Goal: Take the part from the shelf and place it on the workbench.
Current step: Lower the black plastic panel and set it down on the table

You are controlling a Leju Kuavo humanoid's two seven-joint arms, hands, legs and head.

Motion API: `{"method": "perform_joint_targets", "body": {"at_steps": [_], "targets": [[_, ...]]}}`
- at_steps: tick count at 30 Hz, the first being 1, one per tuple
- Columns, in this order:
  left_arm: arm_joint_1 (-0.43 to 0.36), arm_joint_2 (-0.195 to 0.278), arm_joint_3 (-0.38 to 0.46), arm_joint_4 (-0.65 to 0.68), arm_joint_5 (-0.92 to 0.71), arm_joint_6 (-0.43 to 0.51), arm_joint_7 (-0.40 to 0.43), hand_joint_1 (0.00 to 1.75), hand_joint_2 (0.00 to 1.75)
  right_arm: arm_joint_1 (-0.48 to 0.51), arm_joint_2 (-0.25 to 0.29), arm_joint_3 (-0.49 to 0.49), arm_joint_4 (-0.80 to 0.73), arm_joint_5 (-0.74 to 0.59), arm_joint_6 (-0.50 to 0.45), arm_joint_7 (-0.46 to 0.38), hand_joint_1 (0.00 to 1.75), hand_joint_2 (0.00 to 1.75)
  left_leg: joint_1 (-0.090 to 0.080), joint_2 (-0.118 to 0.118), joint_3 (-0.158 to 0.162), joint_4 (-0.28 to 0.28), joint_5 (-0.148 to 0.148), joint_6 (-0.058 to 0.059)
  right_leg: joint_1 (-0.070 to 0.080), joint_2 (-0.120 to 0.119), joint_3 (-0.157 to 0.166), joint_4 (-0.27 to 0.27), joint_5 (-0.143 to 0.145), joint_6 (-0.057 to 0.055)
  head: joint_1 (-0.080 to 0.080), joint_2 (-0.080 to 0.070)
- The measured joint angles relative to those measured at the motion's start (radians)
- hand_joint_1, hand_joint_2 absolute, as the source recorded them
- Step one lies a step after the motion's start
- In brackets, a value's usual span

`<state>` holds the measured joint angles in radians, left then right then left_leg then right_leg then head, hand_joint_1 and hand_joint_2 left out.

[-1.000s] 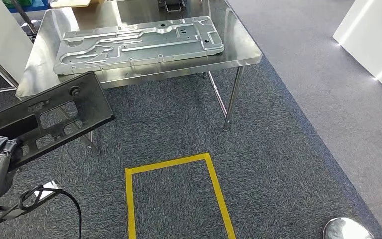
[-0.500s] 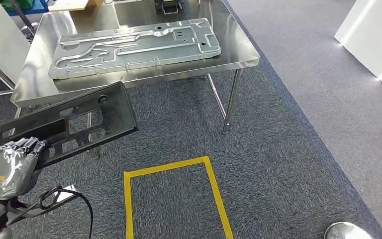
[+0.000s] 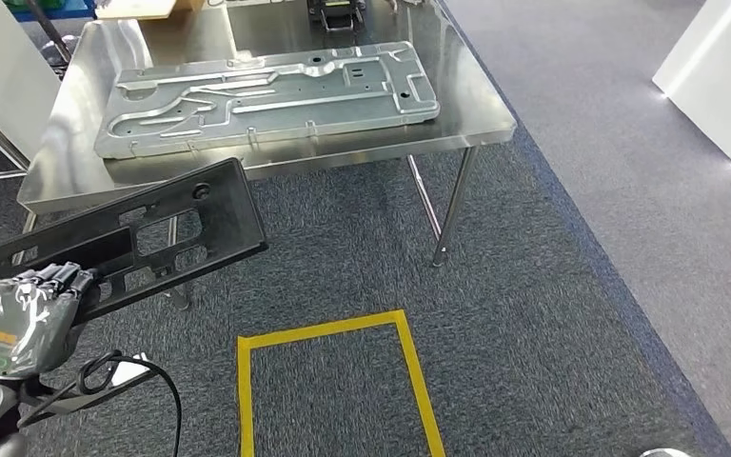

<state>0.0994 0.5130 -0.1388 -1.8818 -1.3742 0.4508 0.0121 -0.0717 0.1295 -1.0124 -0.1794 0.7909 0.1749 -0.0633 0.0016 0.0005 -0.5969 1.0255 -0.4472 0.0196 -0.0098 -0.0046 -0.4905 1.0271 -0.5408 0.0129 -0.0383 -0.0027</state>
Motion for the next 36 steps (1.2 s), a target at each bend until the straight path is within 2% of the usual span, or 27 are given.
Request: {"method": "perform_joint_targets", "body": {"at_steps": [1,2,5,6,7,8,10,12,15,16,17,18,20,21,22,23,24,25,27,28,30,31,32,34,36], "targets": [[-0.001,0.0,-0.001,0.0,0.0,0.0,0.0,1.75,1.75,-0.001,0.0,0.0,0.0,0.0,0.0,0.0,0.0,1.75,0.002,-0.002,0.011,-0.006,-0.003,0.007,0.0,0.0,-0.011,0.027,-0.003,0.004,0.0,0.0],[-0.002,0.0,-0.002,0.0,0.0,0.0,0.0,1.75,1.75,-0.001,0.0,0.0,0.0,0.001,0.0,-0.001,0.0,1.75,0.005,-0.004,0.022,-0.011,-0.007,0.013,-0.001,0.001,-0.035,0.072,-0.015,0.006,0.0,0.0],[-0.004,0.0,-0.01,0.002,0.0,0.0,-0.002,1.75,1.75,-0.003,-0.001,0.0,0.0,0.001,0.0,-0.001,0.0,1.75,0.003,-0.006,0.045,-0.014,-0.025,0.024,-0.002,0.003,-0.163,0.249,-0.077,0.011,0.0,0.0],[-0.004,0.0,-0.015,0.004,0.0,0.0,-0.003,1.75,1.75,-0.003,-0.001,0.0,0.0,0.002,0.001,-0.002,0.0,1.75,0.001,-0.007,0.054,-0.014,-0.033,0.025,-0.001,0.003,-0.196,0.276,-0.084,0.012,0.0,0.0],[-0.004,0.0,-0.019,0.006,0.0,0.0,-0.005,1.75,1.75,-0.003,-0.001,0.0,0.0,0.002,0.001,-0.002,0.0,1.75,0.0,-0.009,0.066,-0.014,-0.042,0.024,0.0,0.003,-0.212,0.269,-0.07,0.011,0.0,0.0],[-0.004,0.0,-0.023,0.007,0.002,-0.001,-0.006,1.75,1.75,-0.003,-0.001,0.0,0.0,0.002,0.001,-0.003,0.0,1.75,-0.001,-0.01,0.08,-0.014,-0.052,0.023,0.002,0.003,-0.211,0.231,-0.037,0.009,0.0,0.0],[-0.008,-0.001,-0.034,0.01,0.01,-0.002,-0.013,1.75,1.75,-0.001,-0.002,0.0,0.0,0.004,0.001,-0.003,0.0,1.75,-0.003,-0.012,0.107,-0.014,-0.074,0.018,0.01,0.004,-0.183,0.104,0.063,-0.006,0.0,0.0],[-0.013,-0.002,-0.048,0.014,0.019,-0.005,-0.021,1.75,1.75,0.0,-0.004,0.0,0.0,0.006,0.0,-0.002,0.0,1.75,-0.004,-0.015,0.119,-0.015,-0.092,0.008,0.018,0.006,-0.163,0.025,0.111,-0.019,0.0,0.0],[-0.019,-0.004,-0.07,0.018,0.023,-0.01,-0.031,1.75,1.75,0.0,-0.004,0.0,0.0,0.007,0.001,-0.002,0.0,1.75,-0.004,-0.018,0.132,-0.006,-0.096,-0.01,0.016,0.007,-0.142,0.001,0.108,-0.033,0.0,0.0],[-0.022,-0.005,-0.077,0.018,0.023,-0.01,-0.033,1.75,1.75,0.001,-0.003,0.0,0.0,0.008,0.001,-0.002,0.0,1.75,-0.004,-0.016,0.13,0.015,-0.094,-0.014,0.013,0.007,-0.127,-0.008,0.105,-0.038,0.0,0.0],[-0.026,-0.005,-0.082,0.019,0.023,-0.01,-0.034,1.75,1.75,0.001,-0.003,0.0,0.0,0.009,0.001,-0.002,0.0,1.75,-0.003,-0.013,0.115,0.05,-0.096,-0.019,0.009,0.007,-0.111,-0.016,0.101,-0.042,0.0,0.0],[-0.031,-0.006,-0.087,0.021,0.022,-0.01,-0.036,1.75,1.75,0.0,-0.002,0.0,0.0,0.009,0.001,-0.002,0.0,1.75,0.0,-0.011,0.086,0.101,-0.107,-0.025,0.006,0.007,-0.098,-0.022,0.096,-0.044,0.0,0.0],[-0.039,-0.006,-0.098,0.025,0.022,-0.011,-0.039,1.75,1.75,-0.001,-0.003,0.0,0.0,0.011,0.001,-0.002,0.0,1.75,0.009,-0.008,0.005,0.211,-0.155,-0.039,0.003,0.008,-0.077,-0.026,0.081,-0.045,0.0,0.0],[-0.04,-0.006,-0.103,0.027,0.021,-0.011,-0.04,1.75,1.75,-0.002,-0.003,0.0,0.0,0.011,0.002,-0.001,0.0,1.75,0.015,-0.008,-0.028,0.241,-0.179,-0.044,0.002,0.009,-0.067,-0.026,0.071,-0.043,0.0,0.0],[-0.04,-0.006,-0.108,0.029,0.021,-0.011,-0.041,1.75,1.75,-0.001,-0.003,0.0,0.0,0.012,0.003,-0.001,0.0,1.75,0.019,-0.007,-0.048,0.243,-0.188,-0.048,0.001,0.009,-0.055,-0.026,0.061,-0.04,0.0,0.0],[-0.04,-0.006,-0.112,0.031,0.021,-0.011,-0.041,1.75,1.75,0.0,-0.003,0.0,0.0,0.012,0.003,-0.001,0.0,1.75,0.023,-0.006,-0.054,0.214,-0.171,-0.051,-0.001,0.01,-0.041,-0.026,0.051,-0.036,0.0,0.0],[-0.04,-0.006,-0.115,0.033,0.021,-0.011,-0.041,1.75,1.75,0.001,-0.003,0.0,0.0,0.012,0.004,0.0,0.0,1.75,0.026,-0.004,-0.046,0.158,-0.127,-0.054,-0.003,0.01,-0.027,-0.026,0.04,-0.032,0.0,0.0],[-0.04,-0.006,-0.118,0.034,0.021,-0.011,-0.041,1.75,1.75,0.002,-0.002,0.0,0.0,0.012,0.004,0.0,0.0,1.75,0.028,-0.001,-0.036,0.097,-0.067,-0.056,-0.005,0.009,-0.014,-0.025,0.029,-0.027,0.0,0.0],[-0.042,-0.006,-0.122,0.038,0.021,-0.012,-0.041,1.75,1.75,0.002,-0.002,0.0,0.0,0.012,0.004,0.0,0.0,1.75,0.024,0.008,-0.021,0.018,0.009,-0.05,-0.005,0.01,0.001,-0.024,0.011,-0.013,0.0,0.0],[-0.043,-0.006,-0.125,0.04,0.021,-0.013,-0.04,1.75,1.75,0.001,-0.002,0.0,0.0,0.012,0.004,0.001,0.0,1.75,0.021,0.01,-0.02,0.01,0.02,-0.043,-0.004,0.01,0.006,-0.022,0.005,-0.005,0.0,0.0],[-0.046,-0.006,-0.128,0.041,0.021,-0.013,-0.04,1.75,1.75,-0.002,-0.002,0.0,0.0,0.012,0.004,0.001,0.0,1.75,0.018,0.005,-0.01,0.008,0.016,-0.026,-0.005,0.008,0.011,-0.013,0.001,0.01,0.0,0.0],[-0.049,-0.006,-0.129,0.041,0.021,-0.012,-0.04,1.75,1.75,-0.003,-0.002,0.0,0.0,0.012,0.004,0.001,0.0,1.75,0.018,0.003,-0.003,0.005,0.013,-0.018,-0.006,0.007,0.005,0.006,0.001,0.014,0.0,0.0],[-0.053,-0.006,-0.13,0.041,0.021,-0.012,-0.04,1.75,1.75,-0.005,-0.002,0.0,0.0,0.012,0.004,0.0,0.0,1.75,0.018,0.002,0.004,0.002,0.011,-0.011,-0.006,0.006,-0.014,0.041,-0.003,0.017,0.0,0.0],[-0.057,-0.006,-0.133,0.041,0.021,-0.012,-0.04,1.75,1.75,-0.006,-0.002,0.0,0.0,0.012,0.004,0.0,0.0,1.75,0.016,0.001,0.015,0.0,0.002,0.002,-0.006,0.005,-0.089,0.158,-0.038,0.019,0.0,0.0],[-0.057,-0.007,-0.136,0.041,0.021,-0.012,-0.04,1.75,1.75,-0.006,-0.002,0.0,0.0,0.012,0.005,0.0,0.0,1.75,0.011,0.0,0.027,0.0,-0.011,0.009,-0.004,0.005,-0.174,0.262,-0.082,0.018,0.0,0.0]]}}
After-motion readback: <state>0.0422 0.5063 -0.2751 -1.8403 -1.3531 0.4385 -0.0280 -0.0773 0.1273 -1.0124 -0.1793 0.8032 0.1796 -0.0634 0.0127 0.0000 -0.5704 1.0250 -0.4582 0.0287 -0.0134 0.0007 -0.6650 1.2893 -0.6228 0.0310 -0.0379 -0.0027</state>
